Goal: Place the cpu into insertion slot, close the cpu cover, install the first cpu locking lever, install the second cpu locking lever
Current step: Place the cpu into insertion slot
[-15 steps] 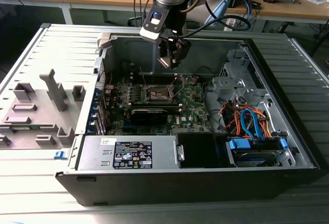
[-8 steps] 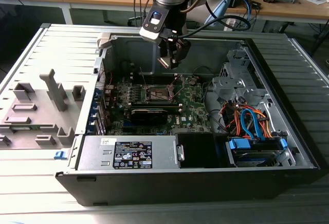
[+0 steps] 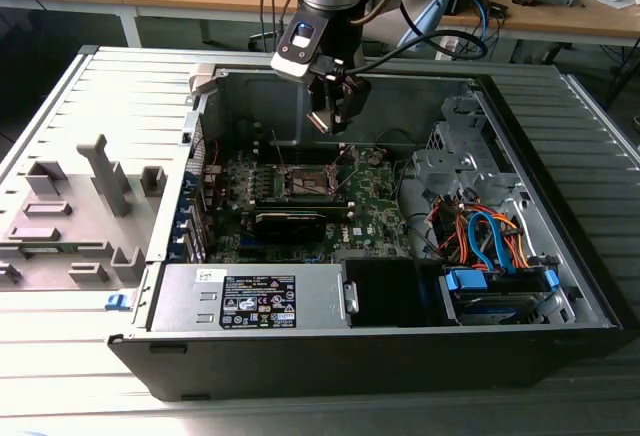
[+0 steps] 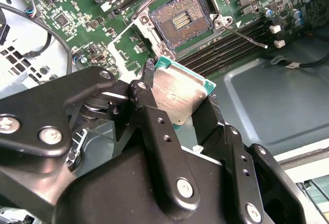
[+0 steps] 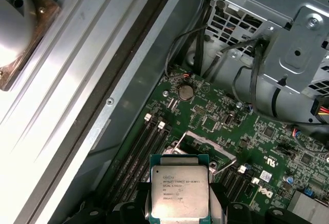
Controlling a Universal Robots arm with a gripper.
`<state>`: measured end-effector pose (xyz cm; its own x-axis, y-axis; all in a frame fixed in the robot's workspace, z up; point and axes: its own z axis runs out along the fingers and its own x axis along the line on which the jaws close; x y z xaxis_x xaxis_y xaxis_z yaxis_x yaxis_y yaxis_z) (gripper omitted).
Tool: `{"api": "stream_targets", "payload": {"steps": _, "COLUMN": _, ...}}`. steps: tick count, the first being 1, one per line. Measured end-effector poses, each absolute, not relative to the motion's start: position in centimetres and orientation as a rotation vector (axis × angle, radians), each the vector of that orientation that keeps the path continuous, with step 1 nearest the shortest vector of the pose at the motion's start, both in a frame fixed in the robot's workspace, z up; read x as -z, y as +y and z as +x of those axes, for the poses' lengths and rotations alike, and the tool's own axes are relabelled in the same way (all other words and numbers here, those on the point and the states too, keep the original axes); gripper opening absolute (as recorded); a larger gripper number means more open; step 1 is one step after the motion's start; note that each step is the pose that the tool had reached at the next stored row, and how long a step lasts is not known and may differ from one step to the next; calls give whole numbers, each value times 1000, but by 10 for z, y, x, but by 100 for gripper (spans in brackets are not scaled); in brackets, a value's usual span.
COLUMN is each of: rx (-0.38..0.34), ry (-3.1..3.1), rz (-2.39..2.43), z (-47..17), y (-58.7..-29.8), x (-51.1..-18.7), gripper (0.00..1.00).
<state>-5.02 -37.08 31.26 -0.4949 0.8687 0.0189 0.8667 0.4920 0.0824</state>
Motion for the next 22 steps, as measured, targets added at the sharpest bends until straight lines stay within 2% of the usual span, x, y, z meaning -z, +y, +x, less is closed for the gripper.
{"api": "stream_targets", "payload": {"steps": 22, "rx": -125, "ry": 2670, "rz": 1600, "z": -50, "y": -371, "x": -312, "gripper": 54}}
